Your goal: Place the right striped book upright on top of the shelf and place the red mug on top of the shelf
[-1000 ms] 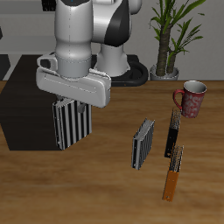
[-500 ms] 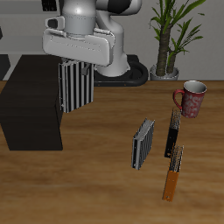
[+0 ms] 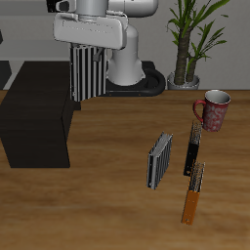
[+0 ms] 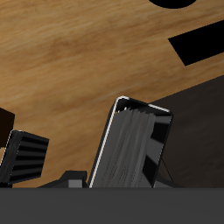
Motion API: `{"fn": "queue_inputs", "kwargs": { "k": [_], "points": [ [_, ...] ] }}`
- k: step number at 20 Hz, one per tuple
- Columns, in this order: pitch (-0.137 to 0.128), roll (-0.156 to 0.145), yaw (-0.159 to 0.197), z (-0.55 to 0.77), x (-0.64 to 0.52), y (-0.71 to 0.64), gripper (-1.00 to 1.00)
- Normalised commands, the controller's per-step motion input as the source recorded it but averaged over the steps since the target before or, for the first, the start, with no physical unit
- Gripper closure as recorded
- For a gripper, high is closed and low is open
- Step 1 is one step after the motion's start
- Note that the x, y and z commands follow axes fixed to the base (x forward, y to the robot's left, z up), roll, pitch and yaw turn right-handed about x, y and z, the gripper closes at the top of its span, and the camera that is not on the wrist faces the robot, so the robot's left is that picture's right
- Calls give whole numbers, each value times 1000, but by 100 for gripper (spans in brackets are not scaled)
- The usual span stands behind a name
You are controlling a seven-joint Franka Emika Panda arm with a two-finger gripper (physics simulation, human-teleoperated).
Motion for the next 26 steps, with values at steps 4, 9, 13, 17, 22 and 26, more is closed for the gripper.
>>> {"fn": "queue_inputs", "kwargs": {
  "k": [4,9,13,17,22,26],
  "points": [
    [-43,-19,-42,104,-466,-123,100],
    [-51,-9,-99,91,-594,-240,100],
    [-18,84,-51,-19,-410,-162,100],
    [-19,14,-86,-30,-460,-348,100],
    [-38,-22,-97,-9,-417,-378,100],
    [-58,-10,-122,26,-464,-370,100]
  ]
}}
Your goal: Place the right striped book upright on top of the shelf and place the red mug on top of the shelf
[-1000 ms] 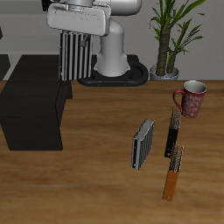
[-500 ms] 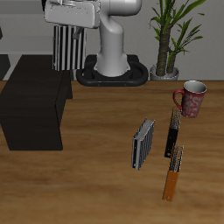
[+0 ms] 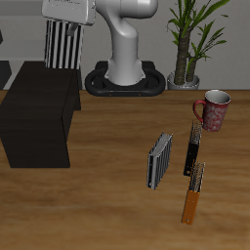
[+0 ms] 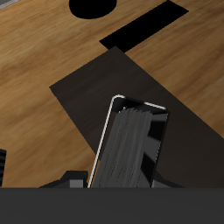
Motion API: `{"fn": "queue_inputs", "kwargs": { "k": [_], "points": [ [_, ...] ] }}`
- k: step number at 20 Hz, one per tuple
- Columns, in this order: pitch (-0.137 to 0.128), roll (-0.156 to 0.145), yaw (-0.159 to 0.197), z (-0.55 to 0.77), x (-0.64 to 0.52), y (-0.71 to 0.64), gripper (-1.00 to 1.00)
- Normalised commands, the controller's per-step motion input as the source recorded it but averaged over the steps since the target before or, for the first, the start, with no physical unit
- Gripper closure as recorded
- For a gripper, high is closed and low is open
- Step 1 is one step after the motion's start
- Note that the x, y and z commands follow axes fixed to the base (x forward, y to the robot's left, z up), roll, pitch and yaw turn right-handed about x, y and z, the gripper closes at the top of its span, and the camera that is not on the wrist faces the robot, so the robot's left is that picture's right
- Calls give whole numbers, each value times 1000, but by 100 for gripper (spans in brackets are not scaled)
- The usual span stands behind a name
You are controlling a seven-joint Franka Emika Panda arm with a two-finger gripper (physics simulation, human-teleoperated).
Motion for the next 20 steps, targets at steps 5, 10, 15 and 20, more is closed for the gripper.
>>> {"fn": "queue_inputs", "kwargs": {
  "k": [5,10,15,20],
  "points": [
    [-56,-57,-86,14,-402,-306,100],
    [-29,-24,-57,-174,-370,-286,100],
    [14,-13,-97,-187,-238,-273,100],
    [13,-50,-80,-175,-231,-275,100]
  ]
}}
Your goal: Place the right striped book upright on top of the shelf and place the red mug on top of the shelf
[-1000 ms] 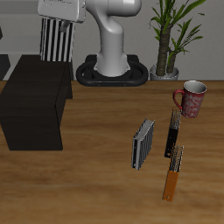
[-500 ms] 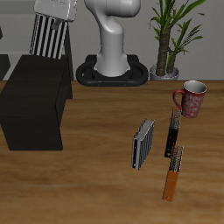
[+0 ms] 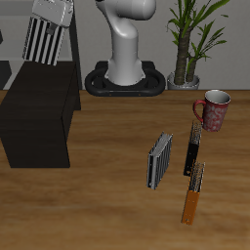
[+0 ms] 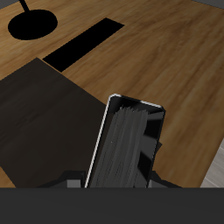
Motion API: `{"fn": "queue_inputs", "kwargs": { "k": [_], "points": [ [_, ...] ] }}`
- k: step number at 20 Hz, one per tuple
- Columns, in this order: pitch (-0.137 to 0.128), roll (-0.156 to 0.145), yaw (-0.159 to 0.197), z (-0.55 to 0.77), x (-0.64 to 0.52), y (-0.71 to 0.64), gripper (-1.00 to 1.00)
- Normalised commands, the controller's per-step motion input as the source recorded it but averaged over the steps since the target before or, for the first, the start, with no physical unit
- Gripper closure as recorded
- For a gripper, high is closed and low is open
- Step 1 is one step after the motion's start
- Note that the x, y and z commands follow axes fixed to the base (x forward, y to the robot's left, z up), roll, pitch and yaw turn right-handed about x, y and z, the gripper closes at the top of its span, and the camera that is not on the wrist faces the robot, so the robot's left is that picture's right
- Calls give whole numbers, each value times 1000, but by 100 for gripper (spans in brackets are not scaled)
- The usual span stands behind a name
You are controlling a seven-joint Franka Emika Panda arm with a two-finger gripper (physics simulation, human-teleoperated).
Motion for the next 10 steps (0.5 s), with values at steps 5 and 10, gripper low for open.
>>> {"fn": "queue_inputs", "kwargs": {
  "k": [5,10],
  "points": [
    [24,18,-27,-205,2,-68,100],
    [-20,91,-52,-161,-26,-8,100]
  ]
}}
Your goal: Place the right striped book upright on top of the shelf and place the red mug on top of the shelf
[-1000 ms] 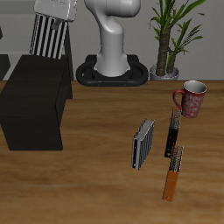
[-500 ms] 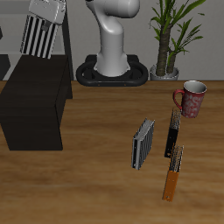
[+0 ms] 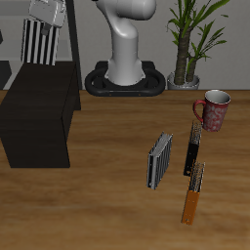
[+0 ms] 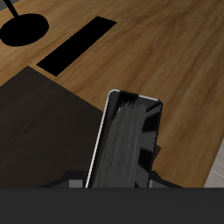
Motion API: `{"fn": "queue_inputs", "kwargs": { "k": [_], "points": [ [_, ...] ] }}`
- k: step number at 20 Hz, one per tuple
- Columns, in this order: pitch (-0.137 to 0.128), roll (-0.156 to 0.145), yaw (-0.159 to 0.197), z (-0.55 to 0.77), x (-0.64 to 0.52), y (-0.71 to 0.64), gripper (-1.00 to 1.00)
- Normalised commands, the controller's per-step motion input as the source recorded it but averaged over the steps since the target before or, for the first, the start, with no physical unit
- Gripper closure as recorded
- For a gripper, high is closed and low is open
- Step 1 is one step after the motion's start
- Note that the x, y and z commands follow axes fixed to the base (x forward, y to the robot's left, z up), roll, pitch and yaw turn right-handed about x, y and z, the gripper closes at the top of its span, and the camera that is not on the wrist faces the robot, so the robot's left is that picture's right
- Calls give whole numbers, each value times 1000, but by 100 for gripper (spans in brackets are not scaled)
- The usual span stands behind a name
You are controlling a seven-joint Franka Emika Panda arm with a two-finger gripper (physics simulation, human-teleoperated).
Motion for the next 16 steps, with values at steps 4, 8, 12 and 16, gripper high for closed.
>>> {"fn": "queue_inputs", "kwargs": {
  "k": [4,8,12,16],
  "points": [
    [10,-8,2,-150,-19,-27,100],
    [74,27,-40,-215,71,27,-100],
    [38,-8,47,-28,50,126,-100],
    [-8,13,46,99,-61,94,-100]
  ]
}}
